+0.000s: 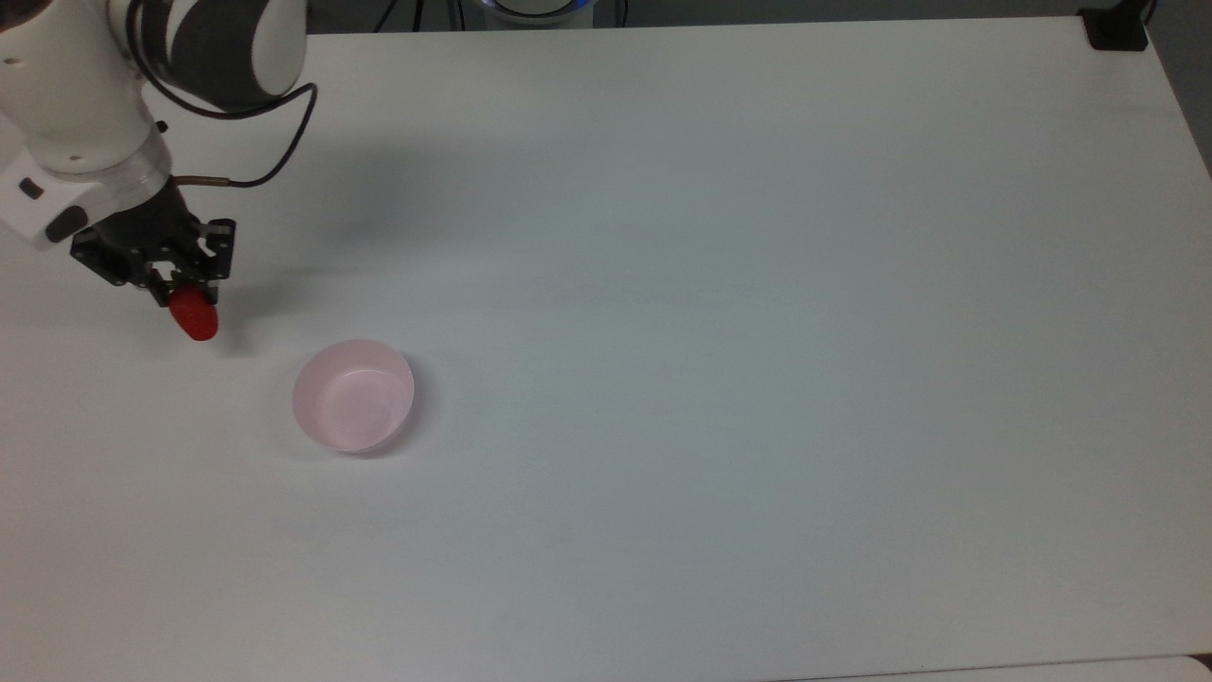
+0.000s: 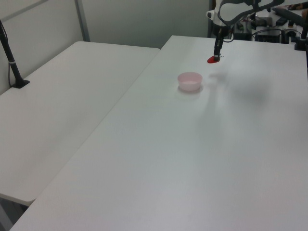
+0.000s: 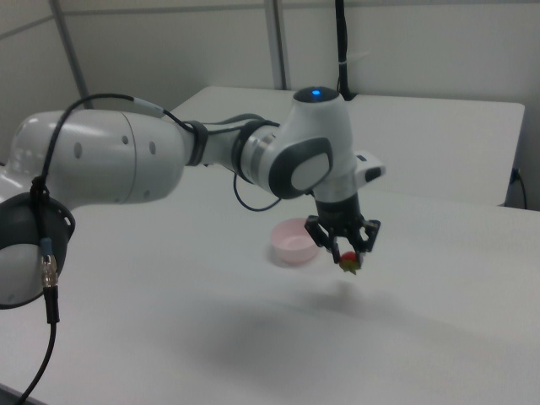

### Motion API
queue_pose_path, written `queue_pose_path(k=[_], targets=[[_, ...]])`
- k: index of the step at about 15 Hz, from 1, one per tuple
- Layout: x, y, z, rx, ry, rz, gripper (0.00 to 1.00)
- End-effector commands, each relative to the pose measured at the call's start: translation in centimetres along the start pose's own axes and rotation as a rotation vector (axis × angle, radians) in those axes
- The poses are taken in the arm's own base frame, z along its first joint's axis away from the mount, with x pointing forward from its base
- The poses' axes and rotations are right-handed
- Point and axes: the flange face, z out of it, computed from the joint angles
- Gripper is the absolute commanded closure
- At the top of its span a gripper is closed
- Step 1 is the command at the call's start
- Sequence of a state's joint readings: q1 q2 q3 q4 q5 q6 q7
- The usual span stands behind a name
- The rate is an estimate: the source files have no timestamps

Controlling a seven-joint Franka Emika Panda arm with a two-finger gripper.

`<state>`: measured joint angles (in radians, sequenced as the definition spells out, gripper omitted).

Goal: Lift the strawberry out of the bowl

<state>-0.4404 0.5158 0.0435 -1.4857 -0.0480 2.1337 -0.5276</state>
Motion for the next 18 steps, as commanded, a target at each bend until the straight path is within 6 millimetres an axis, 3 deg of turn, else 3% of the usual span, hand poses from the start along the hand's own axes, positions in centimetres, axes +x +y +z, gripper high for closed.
queue_pose_path(k=[1, 3, 7, 10, 12, 14, 18], targets=[[-1.4, 2.2, 3.0, -0.039, 0.028, 0.019, 0.61], [-2.3, 3.5, 4.6, -0.040, 0.022, 0.041, 0.61], [-3.3, 4.7, 5.4, -0.050, 0.010, 0.092, 0.54], [-3.2, 4.8, 3.9, -0.055, 0.019, 0.113, 0.30], [-2.8, 4.3, 1.3, -0.065, 0.039, 0.124, 0.19], [-2.6, 3.1, -1.0, -0.042, 0.014, 0.137, 0.10], [0.4, -5.5, -7.9, -0.014, -0.022, 0.177, 0.10]])
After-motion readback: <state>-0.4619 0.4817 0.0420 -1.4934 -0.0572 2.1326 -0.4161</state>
